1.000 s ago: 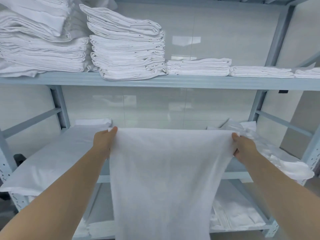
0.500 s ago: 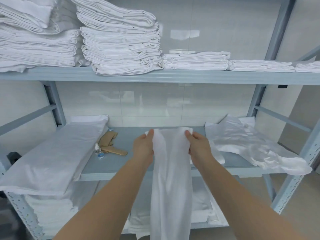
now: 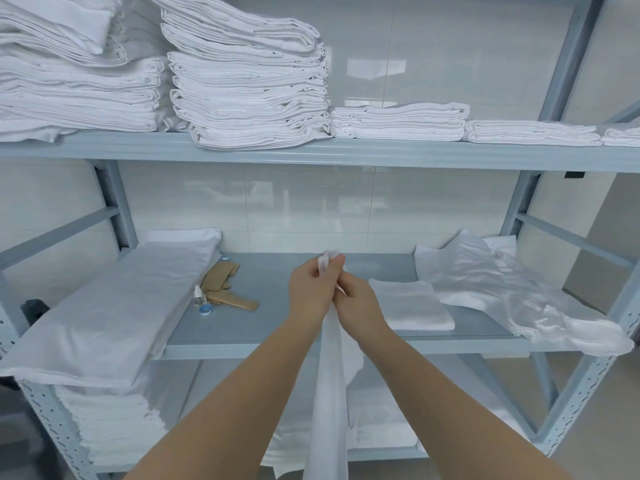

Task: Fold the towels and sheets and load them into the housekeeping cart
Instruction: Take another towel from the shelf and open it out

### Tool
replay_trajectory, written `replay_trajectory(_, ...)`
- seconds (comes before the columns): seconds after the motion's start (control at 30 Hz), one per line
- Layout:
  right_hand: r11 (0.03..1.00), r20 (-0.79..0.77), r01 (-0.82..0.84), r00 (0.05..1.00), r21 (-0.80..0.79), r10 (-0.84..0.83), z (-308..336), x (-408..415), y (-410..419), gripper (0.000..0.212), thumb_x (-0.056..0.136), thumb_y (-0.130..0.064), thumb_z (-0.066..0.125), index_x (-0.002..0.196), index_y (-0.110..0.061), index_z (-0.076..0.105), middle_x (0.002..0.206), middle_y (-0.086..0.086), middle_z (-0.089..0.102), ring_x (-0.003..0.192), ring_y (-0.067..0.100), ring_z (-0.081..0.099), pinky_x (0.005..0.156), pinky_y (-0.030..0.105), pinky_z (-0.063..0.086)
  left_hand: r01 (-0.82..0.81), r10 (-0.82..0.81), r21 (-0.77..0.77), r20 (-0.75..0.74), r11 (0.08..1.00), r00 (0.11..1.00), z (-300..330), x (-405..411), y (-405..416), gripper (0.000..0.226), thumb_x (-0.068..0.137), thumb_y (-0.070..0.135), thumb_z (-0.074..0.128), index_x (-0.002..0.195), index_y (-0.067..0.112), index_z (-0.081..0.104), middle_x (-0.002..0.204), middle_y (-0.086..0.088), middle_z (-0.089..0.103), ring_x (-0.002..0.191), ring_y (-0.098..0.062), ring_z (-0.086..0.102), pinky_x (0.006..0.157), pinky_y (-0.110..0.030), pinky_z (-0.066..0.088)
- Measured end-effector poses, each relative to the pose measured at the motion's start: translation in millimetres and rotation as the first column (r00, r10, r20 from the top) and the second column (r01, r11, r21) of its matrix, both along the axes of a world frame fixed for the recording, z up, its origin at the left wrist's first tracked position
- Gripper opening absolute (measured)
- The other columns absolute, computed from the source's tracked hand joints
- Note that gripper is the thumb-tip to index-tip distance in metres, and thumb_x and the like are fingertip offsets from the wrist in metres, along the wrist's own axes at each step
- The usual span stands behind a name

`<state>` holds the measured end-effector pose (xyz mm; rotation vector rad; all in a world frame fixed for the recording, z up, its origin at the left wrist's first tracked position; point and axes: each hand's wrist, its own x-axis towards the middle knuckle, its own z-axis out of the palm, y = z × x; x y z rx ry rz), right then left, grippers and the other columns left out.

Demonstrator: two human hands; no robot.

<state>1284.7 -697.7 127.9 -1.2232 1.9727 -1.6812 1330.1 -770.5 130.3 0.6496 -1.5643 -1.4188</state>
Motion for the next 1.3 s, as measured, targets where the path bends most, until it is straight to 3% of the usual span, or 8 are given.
replay_trajectory(0.13,0.996,0.011,-0.077,0.997,-0.053,0.078,-1,-6,2,0.046,0.098,-0.001,0.041,0.134,-0.026,0.054,0.136,-0.019,0.045,0.127,-0.002,0.041,0.095,0.000,0.033,-0.098,0.102,-0.056,0.070,0.994,0.992,11,3,-17,0.042,0.094,0.022,0.056,0.055,0.014,0.041,0.051,0.004,0.039,0.049,-0.011,0.037,0.051,-0.026,0.030)
replay_trajectory(0.3,0.983,-0.137,0.067,0.986,-0.170,-0.090,14,-40,8,0.029,0.094,-0.002,0.052,0.118,-0.015,0.062,0.121,-0.005,0.062,0.115,0.008,0.054,0.101,0.015,0.038,0.064,-0.045,-0.149,0.127,0.987,0.991,26,21,-42,0.031,0.098,0.017,0.050,0.068,0.011,0.049,0.066,0.002,0.049,0.060,-0.011,0.042,0.057,-0.024,0.034)
replay_trajectory(0.4,0.997,-0.232,-0.043,0.972,-0.058,0.028,25,-58,7,0.031,0.093,-0.015,0.059,0.123,-0.024,0.055,0.126,-0.013,0.055,0.117,-0.001,0.047,0.091,-0.001,0.029,0.174,-0.140,-0.194,0.178,0.965,0.974,36,29,-52,0.022,0.100,0.017,0.047,0.086,0.012,0.063,0.083,0.004,0.062,0.076,-0.012,0.054,0.068,-0.026,0.040)
replay_trajectory(0.7,0.954,-0.237,-0.215,0.935,0.211,0.263,20,-69,3,0.029,0.085,-0.021,0.072,0.062,-0.021,0.054,0.063,-0.015,0.048,0.061,0.002,0.044,0.063,0.018,0.035,0.211,-0.183,-0.216,0.144,0.953,0.973,55,44,-65,0.022,0.101,0.018,0.047,0.086,0.018,0.063,0.081,0.003,0.061,0.075,-0.013,0.054,0.064,-0.026,0.041)
replay_trajectory(0.8,0.955,-0.322,-0.111,0.925,0.275,0.201,8,-74,3,0.027,0.083,-0.033,0.073,0.066,-0.016,0.061,0.085,-0.007,0.055,0.084,0.009,0.050,0.077,0.025,0.036,0.166,-0.146,-0.194,0.116,0.967,0.982,63,51,-70,0.021,0.101,0.020,0.046,0.089,0.016,0.063,0.079,0.002,0.060,0.070,-0.013,0.054,0.056,-0.022,0.040)
replay_trajectory(0.97,0.974,-0.267,-0.054,0.957,0.218,0.113,-7,-92,8,0.028,0.086,-0.029,0.070,0.069,-0.009,0.061,0.125,-0.008,0.054,0.115,0.008,0.047,0.098,0.028,0.034,0.089,-0.078,-0.176,0.067,0.980,0.995,73,66,-86,0.024,0.101,0.022,0.048,0.084,0.020,0.064,0.074,0.006,0.063,0.068,-0.012,0.058,0.061,-0.027,0.046)
replay_trajectory(1.13,0.997,0.092,-0.055,0.994,-0.056,0.060,19,-96,9,0.020,0.083,-0.009,0.071,0.073,-0.004,0.055,0.069,0.010,0.055,0.074,0.022,0.052,0.078,0.042,0.047,-0.003,0.022,-0.204,0.091,0.979,0.996,71,74,-103,0.023,0.100,0.020,0.048,0.084,0.019,0.063,0.081,-0.001,0.061,0.075,-0.019,0.054,0.067,-0.030,0.043)
replay_trajectory(1.3,0.950,-0.058,0.087,0.992,-0.298,-0.110,74,-94,3,0.022,0.079,-0.001,0.073,0.087,-0.021,0.066,0.064,-0.001,0.050,0.058,0.005,0.045,0.062,0.016,0.039,-0.088,0.096,-0.359,0.004,0.929,0.995,86,87,-105,0.023,0.099,0.020,0.051,0.081,0.024,0.065,0.064,0.014,0.061,0.054,0.000,0.052,0.047,-0.013,0.040)
